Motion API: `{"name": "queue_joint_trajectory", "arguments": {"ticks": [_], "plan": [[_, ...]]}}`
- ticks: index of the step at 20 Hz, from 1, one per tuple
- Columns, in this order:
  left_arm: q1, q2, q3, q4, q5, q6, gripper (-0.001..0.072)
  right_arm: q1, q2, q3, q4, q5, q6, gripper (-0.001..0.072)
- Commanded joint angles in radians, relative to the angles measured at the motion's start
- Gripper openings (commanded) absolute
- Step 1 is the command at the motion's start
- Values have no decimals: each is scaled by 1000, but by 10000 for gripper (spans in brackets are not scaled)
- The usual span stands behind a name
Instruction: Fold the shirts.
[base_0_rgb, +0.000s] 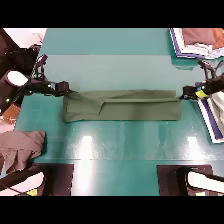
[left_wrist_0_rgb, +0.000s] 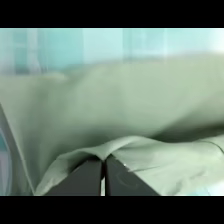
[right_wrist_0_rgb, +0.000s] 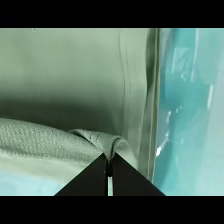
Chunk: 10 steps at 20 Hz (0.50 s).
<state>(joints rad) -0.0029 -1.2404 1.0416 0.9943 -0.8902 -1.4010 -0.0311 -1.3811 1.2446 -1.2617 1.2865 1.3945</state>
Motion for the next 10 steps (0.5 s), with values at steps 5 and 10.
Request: {"name": "queue_joint_trajectory", "arguments": {"ticks": [5,10], "plan": [[1,-69,45,-6,133,5,31,-42,-255,201,258,-71,10,68],[1,-68,45,-5,87,6,711,-82,-275,233,321,-40,-39,415]]}}
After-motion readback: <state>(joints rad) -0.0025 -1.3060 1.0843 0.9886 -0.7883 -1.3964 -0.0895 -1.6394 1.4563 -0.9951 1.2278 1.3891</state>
